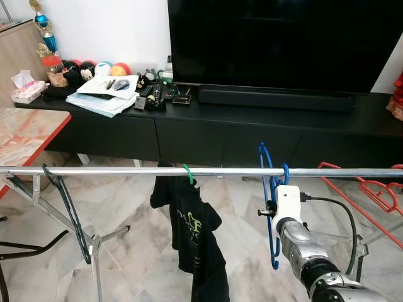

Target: Hang hanger

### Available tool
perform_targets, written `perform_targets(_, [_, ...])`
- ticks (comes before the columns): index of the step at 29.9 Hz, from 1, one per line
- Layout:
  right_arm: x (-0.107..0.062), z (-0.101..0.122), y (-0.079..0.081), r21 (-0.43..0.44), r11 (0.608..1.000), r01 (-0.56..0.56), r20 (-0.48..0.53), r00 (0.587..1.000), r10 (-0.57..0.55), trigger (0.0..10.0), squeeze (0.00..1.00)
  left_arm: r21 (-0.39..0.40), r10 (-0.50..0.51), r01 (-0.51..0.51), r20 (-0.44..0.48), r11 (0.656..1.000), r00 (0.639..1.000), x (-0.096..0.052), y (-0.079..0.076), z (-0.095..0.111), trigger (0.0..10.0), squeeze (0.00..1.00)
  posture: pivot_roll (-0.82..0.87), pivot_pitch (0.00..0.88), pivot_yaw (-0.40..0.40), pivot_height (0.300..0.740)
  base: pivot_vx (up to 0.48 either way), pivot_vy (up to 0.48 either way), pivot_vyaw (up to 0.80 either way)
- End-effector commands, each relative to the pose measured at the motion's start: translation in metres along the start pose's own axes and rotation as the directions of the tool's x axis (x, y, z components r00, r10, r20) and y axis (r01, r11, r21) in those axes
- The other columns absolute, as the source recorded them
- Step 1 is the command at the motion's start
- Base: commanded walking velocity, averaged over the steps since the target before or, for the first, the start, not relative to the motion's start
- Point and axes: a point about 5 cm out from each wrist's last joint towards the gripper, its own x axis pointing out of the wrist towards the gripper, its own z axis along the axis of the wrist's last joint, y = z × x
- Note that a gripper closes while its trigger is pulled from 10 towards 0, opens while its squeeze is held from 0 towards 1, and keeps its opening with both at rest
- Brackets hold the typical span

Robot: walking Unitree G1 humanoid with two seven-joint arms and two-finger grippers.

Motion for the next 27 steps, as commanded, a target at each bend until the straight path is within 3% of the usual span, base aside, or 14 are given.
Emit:
perform_targets(1, [0.0,-0.002,0.0,0.014,1.0,-0.003,-0.026,1.0,0.003,10.0,0.0,0.014,-0.01,0.011,-0.034,1.0,0.999,-0.001,-0.001,-0.007,10.0,0.0,0.04,0.054,0.022,0.74,0.0,0.0,0.0])
perform_targets(2, [0.0,-0.003,0.0,0.018,1.0,-0.002,-0.027,1.0,0.003,10.0,0.0,0.014,-0.011,0.011,-0.035,1.0,0.999,-0.001,-0.001,-0.007,10.0,0.0,0.04,0.055,0.023,0.74,0.0,0.0,0.0])
perform_targets(3, [0.0,-0.004,0.0,0.033,0.999,0.002,-0.023,1.0,-0.002,10.0,0.85,0.013,-0.011,0.012,-0.037,1.0,0.999,-0.002,-0.001,-0.007,10.0,0.0,0.04,0.057,0.024,0.74,0.0,0.0,0.0])
perform_targets(4, [0.0,-0.004,0.0,0.039,0.999,0.007,-0.013,1.0,-0.006,10.0,0.9,0.013,-0.012,0.012,-0.039,1.0,0.999,-0.002,-0.001,-0.008,10.0,0.0,0.04,0.058,0.024,0.74,0.0,0.0,0.0])
perform_targets(10, [-0.001,-0.003,-0.001,0.035,0.999,0.025,0.028,0.999,-0.026,10.0,0.85,0.013,-0.011,0.011,-0.047,1.0,0.999,-0.003,-0.001,-0.011,10.0,0.0,0.03,0.065,0.024,0.74,0.0,0.0,0.0])
perform_targets(18, [-0.002,-0.005,0.001,0.032,0.999,0.015,0.056,0.998,-0.017,10.0,0.88,0.011,-0.011,0.012,-0.055,1.0,0.998,-0.004,-0.003,-0.015,10.0,0.0,0.02,0.075,0.023,0.74,0.0,0.0,0.0])
perform_targets(22, [-0.004,0.002,-0.001,0.033,0.999,0.029,0.123,0.992,-0.033,10.0,0.85,0.012,-0.015,0.015,-0.057,1.0,0.998,-0.004,-0.006,-0.016,10.0,0.0,0.02,0.075,0.023,0.74,0.0,0.0,0.0])
perform_targets(23, [-0.004,0.004,-0.002,0.03,0.999,0.029,0.145,0.989,-0.033,10.0,0.79,0.012,-0.015,0.015,-0.057,1.0,0.998,-0.004,-0.006,-0.016,10.0,0.0,0.02,0.079,0.021,0.74,0.0,0.0,0.0])
perform_targets(26, [-0.007,0.009,-0.004,0.032,0.999,0.038,0.223,0.974,-0.045,10.0,0.05,0.011,-0.015,0.016,-0.059,1.0,0.998,-0.004,-0.007,-0.017,10.0,0.0,0.02,0.079,0.02,0.74,0.0,0.0,0.0])
perform_targets(27, [-0.008,0.008,-0.005,0.035,0.998,0.043,0.228,0.972,-0.05,10.0,0.0,0.011,-0.015,0.016,-0.059,1.0,0.998,-0.004,-0.007,-0.017,10.0,0.0,0.02,0.081,0.021,0.74,0.0,0.0,0.0])
